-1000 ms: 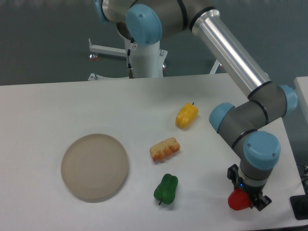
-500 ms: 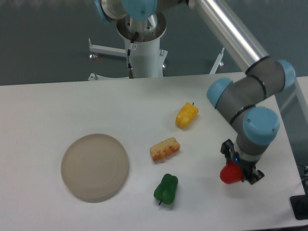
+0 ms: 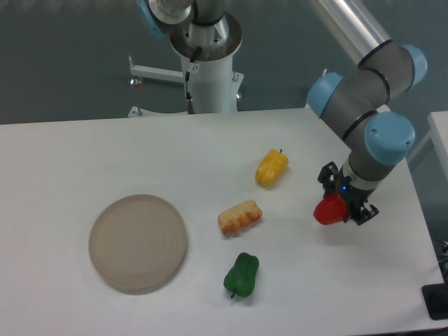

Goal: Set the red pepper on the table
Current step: 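Lift the held red pepper with the gripper and move it toward the yellow pepper, then lower the red pepper onto the table beside the yellow pepper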

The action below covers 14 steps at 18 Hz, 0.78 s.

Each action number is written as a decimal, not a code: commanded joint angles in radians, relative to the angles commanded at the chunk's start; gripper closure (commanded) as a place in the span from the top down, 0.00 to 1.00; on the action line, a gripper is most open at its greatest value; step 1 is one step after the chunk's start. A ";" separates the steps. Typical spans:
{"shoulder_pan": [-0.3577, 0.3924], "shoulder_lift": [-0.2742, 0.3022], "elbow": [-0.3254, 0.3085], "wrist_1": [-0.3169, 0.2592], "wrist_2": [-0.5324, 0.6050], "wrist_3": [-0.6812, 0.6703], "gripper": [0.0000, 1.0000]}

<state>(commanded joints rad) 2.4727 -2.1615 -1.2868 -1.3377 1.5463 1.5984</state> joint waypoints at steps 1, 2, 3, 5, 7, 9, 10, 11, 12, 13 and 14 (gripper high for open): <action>0.009 0.008 -0.026 0.027 -0.002 0.003 0.49; 0.011 0.014 -0.049 0.052 0.000 0.020 0.49; 0.011 0.023 -0.078 0.086 -0.002 0.058 0.49; 0.014 0.032 -0.123 0.150 -0.012 0.100 0.49; 0.029 0.034 -0.141 0.172 -0.079 0.106 0.49; 0.029 0.034 -0.143 0.172 -0.098 0.104 0.49; 0.028 0.034 -0.143 0.173 -0.098 0.104 0.49; 0.026 0.032 -0.143 0.181 -0.100 0.104 0.49; 0.026 0.031 -0.146 0.202 -0.101 0.103 0.49; 0.026 0.031 -0.154 0.221 -0.106 0.104 0.49; 0.025 0.029 -0.158 0.236 -0.110 0.104 0.49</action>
<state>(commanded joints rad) 2.4973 -2.1322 -1.4450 -1.1016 1.4359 1.7027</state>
